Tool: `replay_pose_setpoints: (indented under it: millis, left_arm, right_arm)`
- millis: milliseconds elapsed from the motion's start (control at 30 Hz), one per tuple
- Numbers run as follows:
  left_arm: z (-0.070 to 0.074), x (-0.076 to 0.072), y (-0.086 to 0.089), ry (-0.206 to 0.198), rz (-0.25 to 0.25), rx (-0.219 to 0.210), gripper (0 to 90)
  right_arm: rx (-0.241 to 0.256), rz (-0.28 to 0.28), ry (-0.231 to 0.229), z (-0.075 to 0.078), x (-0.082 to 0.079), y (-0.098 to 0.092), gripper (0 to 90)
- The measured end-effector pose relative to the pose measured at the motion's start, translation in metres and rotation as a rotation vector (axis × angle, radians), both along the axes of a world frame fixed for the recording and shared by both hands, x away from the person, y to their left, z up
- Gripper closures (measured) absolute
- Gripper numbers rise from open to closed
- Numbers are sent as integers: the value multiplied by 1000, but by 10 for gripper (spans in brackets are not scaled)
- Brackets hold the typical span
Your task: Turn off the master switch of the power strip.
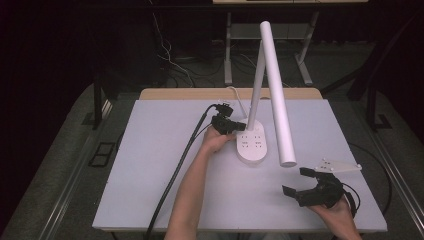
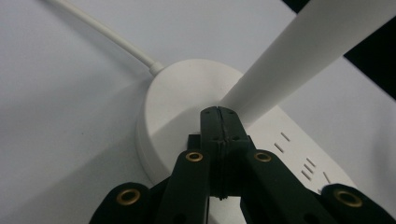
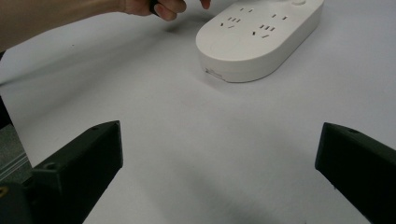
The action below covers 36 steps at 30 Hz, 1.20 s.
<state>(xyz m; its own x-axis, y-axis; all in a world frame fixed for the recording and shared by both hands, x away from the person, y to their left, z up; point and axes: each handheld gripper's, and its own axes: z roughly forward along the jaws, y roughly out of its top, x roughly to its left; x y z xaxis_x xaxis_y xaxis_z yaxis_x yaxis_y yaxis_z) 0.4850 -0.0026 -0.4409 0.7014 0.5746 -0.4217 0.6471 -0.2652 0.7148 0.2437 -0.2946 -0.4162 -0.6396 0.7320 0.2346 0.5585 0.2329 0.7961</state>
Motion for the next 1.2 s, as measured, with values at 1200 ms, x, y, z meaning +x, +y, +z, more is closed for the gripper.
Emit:
replay_pose_setpoints:
  millis: [1200]
  left_arm:
    - [25,-14,5,-121,9,80,900]
  right_arm:
    - [0,3,0,0,0,0,3]
